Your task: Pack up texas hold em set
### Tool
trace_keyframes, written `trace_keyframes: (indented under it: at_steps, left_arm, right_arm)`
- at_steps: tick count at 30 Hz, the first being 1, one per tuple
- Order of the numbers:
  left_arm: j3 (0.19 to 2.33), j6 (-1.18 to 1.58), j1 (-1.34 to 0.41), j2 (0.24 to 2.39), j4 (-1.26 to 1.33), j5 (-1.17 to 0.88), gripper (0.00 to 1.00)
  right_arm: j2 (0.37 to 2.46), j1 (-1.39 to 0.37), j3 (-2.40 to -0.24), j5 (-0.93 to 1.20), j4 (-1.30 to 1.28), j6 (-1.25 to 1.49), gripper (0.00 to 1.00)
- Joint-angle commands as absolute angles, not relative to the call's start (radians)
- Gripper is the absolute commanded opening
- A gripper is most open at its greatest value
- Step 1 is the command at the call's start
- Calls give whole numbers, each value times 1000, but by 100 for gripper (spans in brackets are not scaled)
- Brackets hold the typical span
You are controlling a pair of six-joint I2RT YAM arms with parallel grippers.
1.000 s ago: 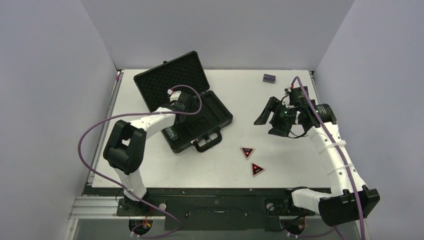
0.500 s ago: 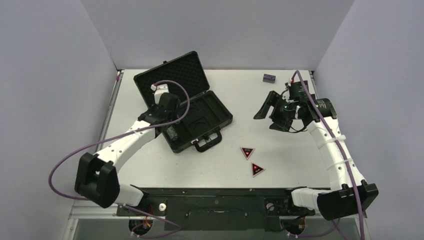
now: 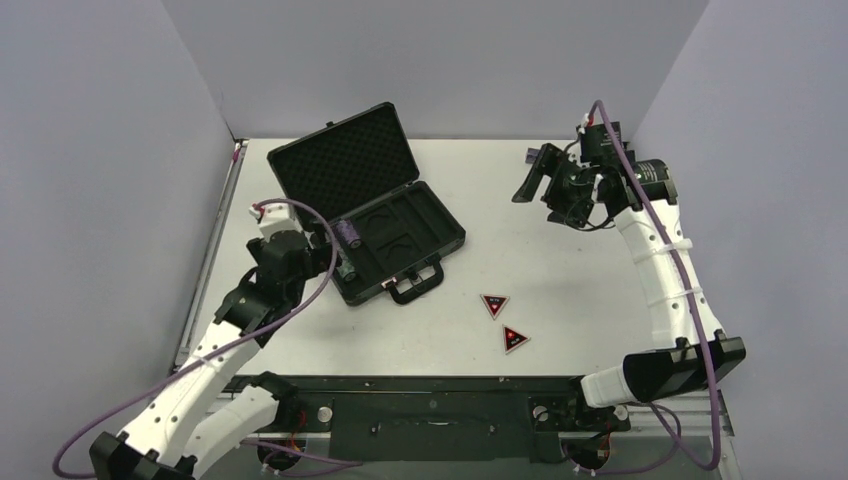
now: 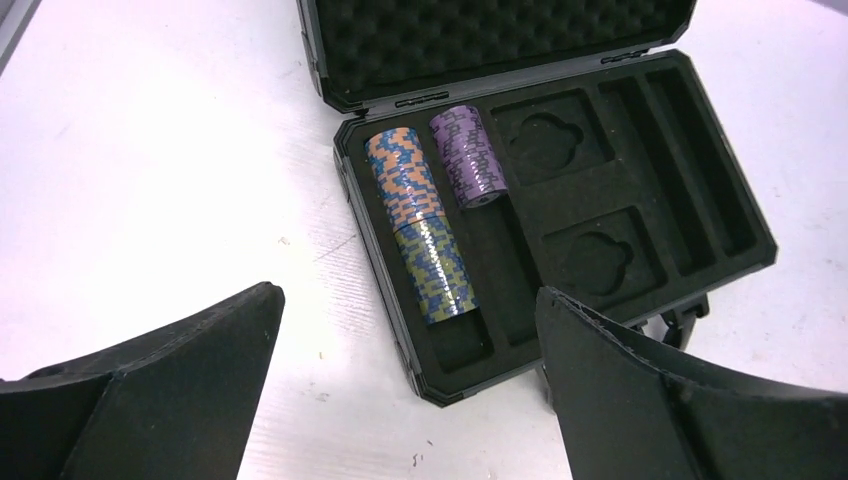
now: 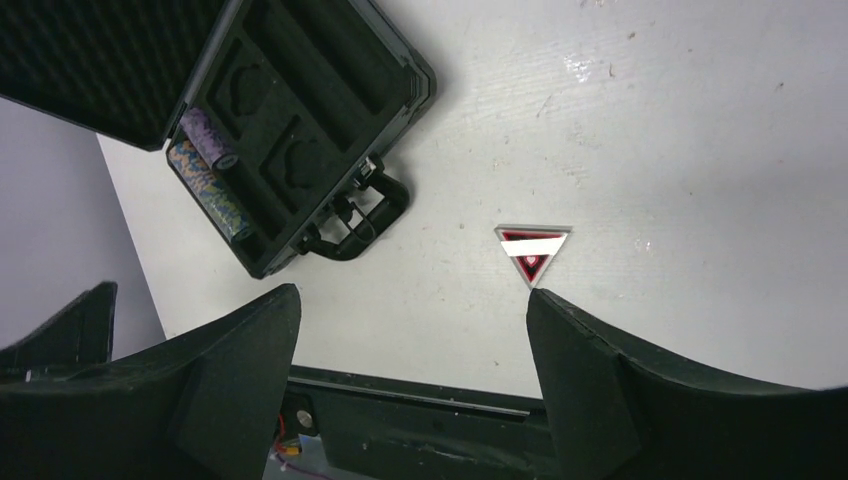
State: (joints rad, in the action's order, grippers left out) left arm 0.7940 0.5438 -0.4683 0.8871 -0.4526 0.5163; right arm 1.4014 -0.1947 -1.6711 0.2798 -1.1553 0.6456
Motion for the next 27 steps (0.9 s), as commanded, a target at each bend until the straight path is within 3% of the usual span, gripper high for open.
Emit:
trace_keyframes:
  at_steps: [1,7,16,27]
  left_arm:
    - [737,551,-463,747,-458,489,96]
    - [641,565,-463,587,-476,439,96]
    - [577,574,-474,412,-557,396,96]
    - [588,513,-475,437,-590,428,96]
  right_arm:
    - [1486,-183,-1783,210,-1212,604,79]
    - [1609,-155,-1937,132,-1259,652,79]
    - [1685,-112,-1898,16,-1101,1023,84]
    - [1951,-79,-2051,-104,-1045,1442,86]
